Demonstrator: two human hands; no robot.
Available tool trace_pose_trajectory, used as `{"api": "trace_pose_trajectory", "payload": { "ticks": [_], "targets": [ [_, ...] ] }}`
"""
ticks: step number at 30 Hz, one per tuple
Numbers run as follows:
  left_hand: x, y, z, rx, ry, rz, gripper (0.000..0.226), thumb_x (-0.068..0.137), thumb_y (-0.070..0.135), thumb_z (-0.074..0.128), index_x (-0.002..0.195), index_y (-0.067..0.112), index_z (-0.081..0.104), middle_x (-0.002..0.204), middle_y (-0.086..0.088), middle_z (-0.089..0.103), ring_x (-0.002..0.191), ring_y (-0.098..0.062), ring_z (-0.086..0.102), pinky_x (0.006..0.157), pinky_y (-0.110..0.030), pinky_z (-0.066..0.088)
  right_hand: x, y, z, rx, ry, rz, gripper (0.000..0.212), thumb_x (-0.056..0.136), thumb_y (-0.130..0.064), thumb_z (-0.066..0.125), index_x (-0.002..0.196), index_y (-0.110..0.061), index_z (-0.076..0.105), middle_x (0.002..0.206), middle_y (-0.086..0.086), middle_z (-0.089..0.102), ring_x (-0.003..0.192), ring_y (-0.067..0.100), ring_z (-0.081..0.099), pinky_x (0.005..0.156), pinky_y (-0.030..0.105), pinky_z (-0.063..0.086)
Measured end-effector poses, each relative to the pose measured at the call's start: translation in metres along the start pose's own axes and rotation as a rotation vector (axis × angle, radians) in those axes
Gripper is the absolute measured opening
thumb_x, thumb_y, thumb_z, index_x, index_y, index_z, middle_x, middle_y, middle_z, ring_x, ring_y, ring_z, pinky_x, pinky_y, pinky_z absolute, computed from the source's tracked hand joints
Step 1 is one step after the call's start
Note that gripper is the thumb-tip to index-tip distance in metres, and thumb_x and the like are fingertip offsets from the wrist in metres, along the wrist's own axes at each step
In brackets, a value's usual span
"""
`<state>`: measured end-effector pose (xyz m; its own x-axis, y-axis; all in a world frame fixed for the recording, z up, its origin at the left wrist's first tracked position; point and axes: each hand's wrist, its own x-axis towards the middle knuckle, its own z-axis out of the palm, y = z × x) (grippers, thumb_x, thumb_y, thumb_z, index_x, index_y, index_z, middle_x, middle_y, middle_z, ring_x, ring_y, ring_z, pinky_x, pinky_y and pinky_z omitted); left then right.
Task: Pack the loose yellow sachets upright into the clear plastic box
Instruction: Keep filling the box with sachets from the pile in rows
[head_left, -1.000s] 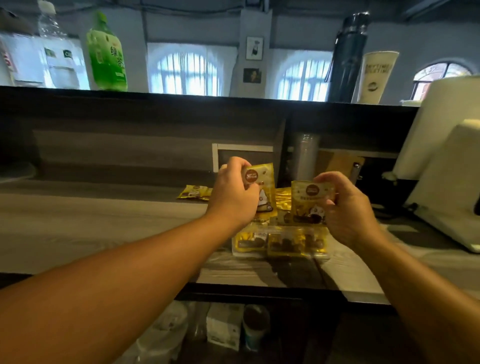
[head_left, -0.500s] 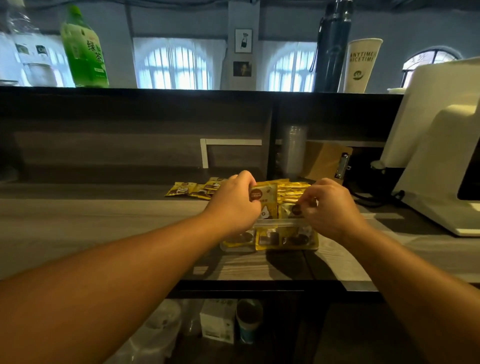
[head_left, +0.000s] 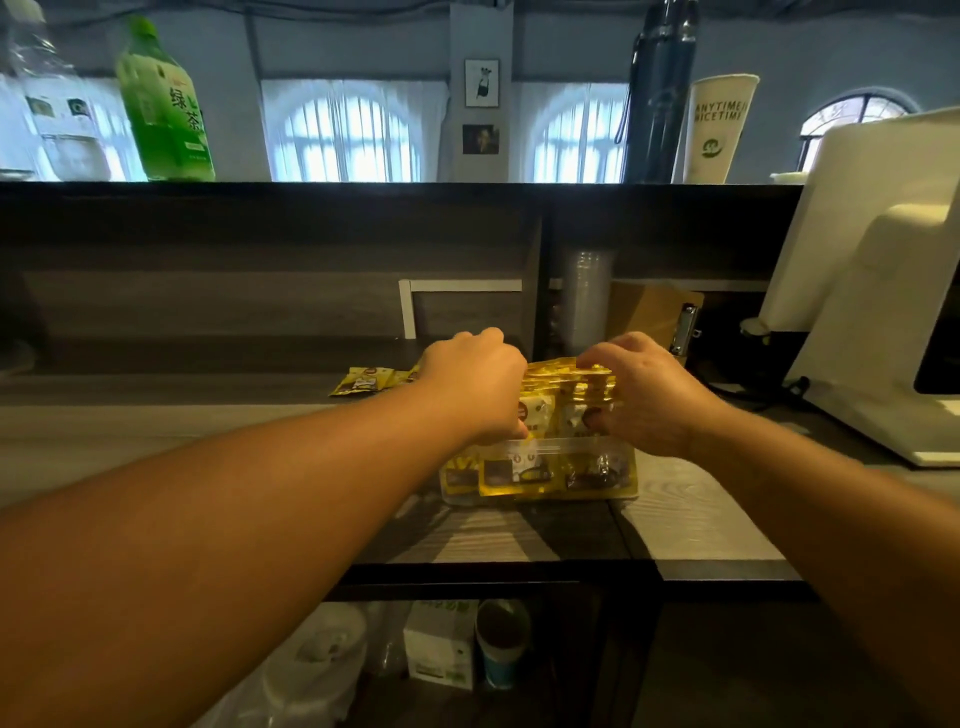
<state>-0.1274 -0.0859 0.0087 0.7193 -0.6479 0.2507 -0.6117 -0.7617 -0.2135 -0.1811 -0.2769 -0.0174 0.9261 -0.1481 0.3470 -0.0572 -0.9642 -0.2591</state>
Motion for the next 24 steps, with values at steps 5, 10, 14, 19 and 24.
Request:
{"api": "trace_pose_trajectory", "payload": {
  "ticks": [5,10,14,19,24],
  "targets": [
    [0.019,0.005,-0.002,-0.047,-0.117,0.023,0.093,0.07,0.057,0.08,0.144,0.027,0.033,0.142,-0.008,0.043,0.13,-0.033,0.042,0.097,-0.052,0.046,0.041,0.0,-0.01,-0.498,-0.307,-0.154,0.117,0.069,-0.049,0.081,0.153,-0.034,0.001,0.158,0.007,0.019,0.145,0.036,0.015,0.114,0.054,0.027],
    [0.033,-0.014,0.004,-0.127,-0.443,-0.058,0.138,0.056,0.059,0.087,0.154,0.04,-0.008,0.161,-0.008,0.021,0.143,-0.041,0.025,0.108,-0.064,0.032,0.047,-0.016,-0.007,-0.546,-0.442,-0.197,0.117,0.079,-0.033,0.077,0.152,-0.033,-0.014,0.162,0.006,0.007,0.146,0.036,0.013,0.112,0.056,0.029],
    [0.031,-0.02,0.014,-0.122,-0.407,0.002,0.135,0.057,0.06,0.086,0.155,0.039,-0.005,0.15,-0.007,0.037,0.132,-0.034,0.041,0.103,-0.055,0.041,0.047,-0.018,0.005,-0.512,-0.447,-0.226,0.106,0.085,-0.029,0.07,0.153,-0.031,-0.012,0.151,0.009,0.024,0.127,0.03,0.041,0.103,0.044,0.043],
    [0.029,-0.019,0.016,-0.197,-0.319,0.044,0.113,0.063,0.058,0.085,0.151,0.035,0.018,0.133,-0.003,0.051,0.12,-0.028,0.051,0.099,-0.054,0.045,0.048,-0.021,0.006,-0.556,-0.365,-0.246,0.092,0.077,-0.044,0.076,0.148,-0.025,0.019,0.131,0.009,0.041,0.11,0.024,0.052,0.092,0.04,0.052],
    [0.03,-0.02,0.022,-0.296,-0.263,0.041,0.114,0.064,0.048,0.088,0.152,0.036,0.016,0.137,-0.003,0.049,0.118,-0.026,0.052,0.089,-0.04,0.052,0.048,-0.02,0.01,-0.513,-0.307,-0.191,0.088,0.078,-0.043,0.075,0.146,-0.027,0.02,0.128,0.008,0.04,0.107,0.025,0.052,0.087,0.036,0.053]
  ]
}}
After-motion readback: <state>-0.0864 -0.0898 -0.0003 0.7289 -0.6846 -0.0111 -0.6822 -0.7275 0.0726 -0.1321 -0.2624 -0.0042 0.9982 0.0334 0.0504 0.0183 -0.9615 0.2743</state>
